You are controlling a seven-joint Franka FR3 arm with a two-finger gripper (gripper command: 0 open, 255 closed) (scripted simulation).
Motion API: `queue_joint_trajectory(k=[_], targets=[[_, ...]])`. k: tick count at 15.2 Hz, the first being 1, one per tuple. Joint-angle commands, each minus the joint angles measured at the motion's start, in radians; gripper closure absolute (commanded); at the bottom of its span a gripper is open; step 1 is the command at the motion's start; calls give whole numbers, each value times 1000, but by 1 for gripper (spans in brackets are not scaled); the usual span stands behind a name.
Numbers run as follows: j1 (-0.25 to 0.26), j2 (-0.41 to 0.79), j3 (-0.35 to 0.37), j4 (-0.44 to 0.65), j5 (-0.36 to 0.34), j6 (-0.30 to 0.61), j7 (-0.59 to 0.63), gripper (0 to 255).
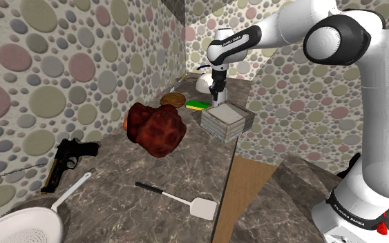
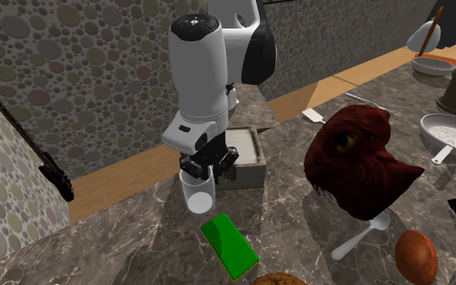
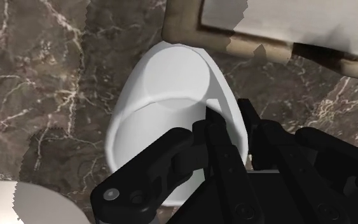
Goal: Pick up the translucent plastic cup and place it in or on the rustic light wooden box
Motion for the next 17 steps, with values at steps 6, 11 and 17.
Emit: queue_joint_trajectory(k=[6,11,17], targets=[[0,0,0,0,0,0,0,255],[0,-22,-3,35,-5,-57,4,255],[0,-41,-5,87,-10,-128,8,255]])
